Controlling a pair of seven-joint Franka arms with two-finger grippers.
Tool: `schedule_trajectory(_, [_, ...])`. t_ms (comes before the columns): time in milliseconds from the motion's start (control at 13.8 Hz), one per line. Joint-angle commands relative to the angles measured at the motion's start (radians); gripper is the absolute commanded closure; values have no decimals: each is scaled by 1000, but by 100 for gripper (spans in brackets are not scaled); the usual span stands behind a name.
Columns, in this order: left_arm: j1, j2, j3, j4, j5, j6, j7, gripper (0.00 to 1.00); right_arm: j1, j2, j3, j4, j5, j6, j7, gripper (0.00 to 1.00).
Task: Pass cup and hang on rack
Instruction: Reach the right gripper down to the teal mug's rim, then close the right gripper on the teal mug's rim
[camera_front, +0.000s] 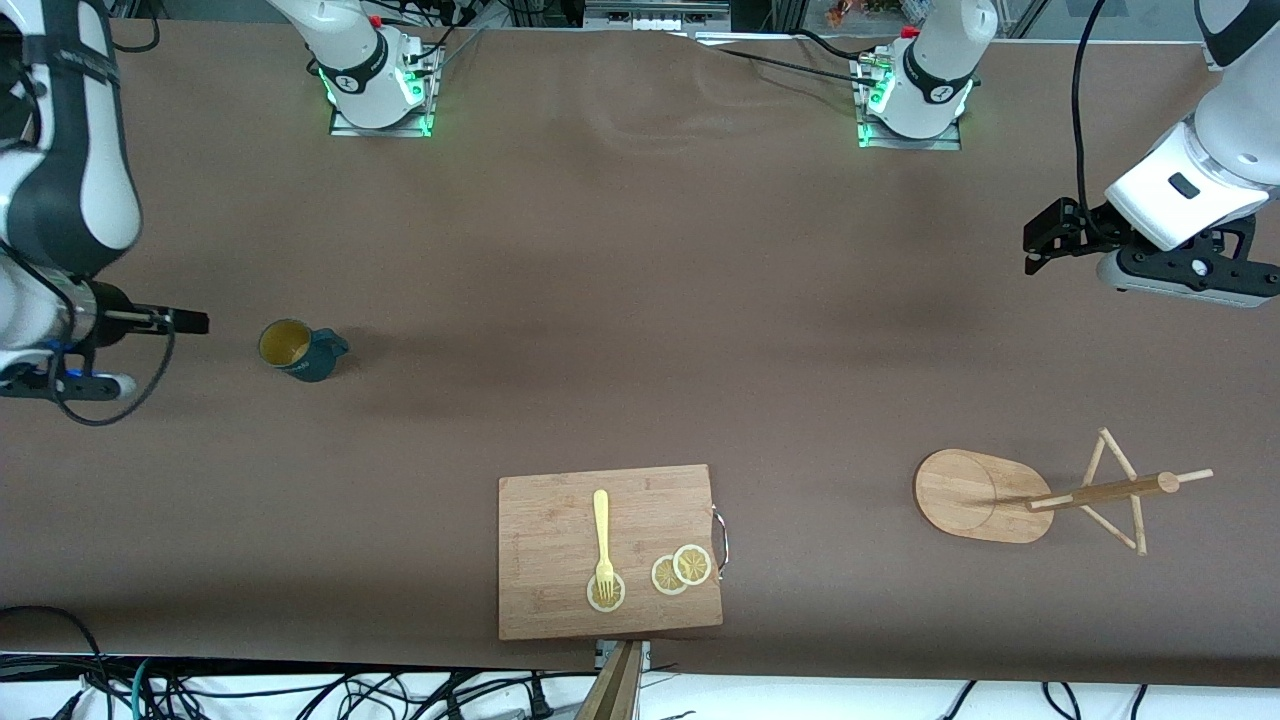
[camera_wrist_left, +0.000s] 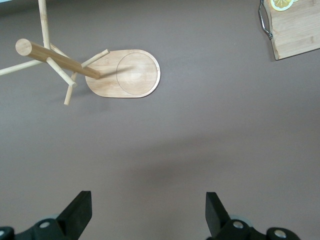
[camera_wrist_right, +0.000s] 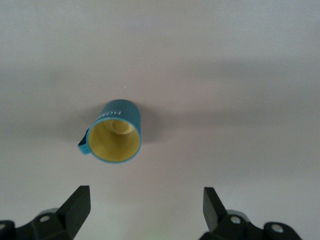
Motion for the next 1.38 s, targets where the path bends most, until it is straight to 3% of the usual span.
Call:
schedule_trajectory(0, [2,0,-1,15,10,-22,5,0,-5,-19,8,-100,-3,89,-4,0])
schedule_trajectory(869, [2,-1,-1,17,12,-31,2,0,-9,33,8,-276,60,379,-68,0])
schedule_trajectory(1303, [3,-1,2,17,12,-32,6,0,-12,39,8,-319,61,442,-99,0])
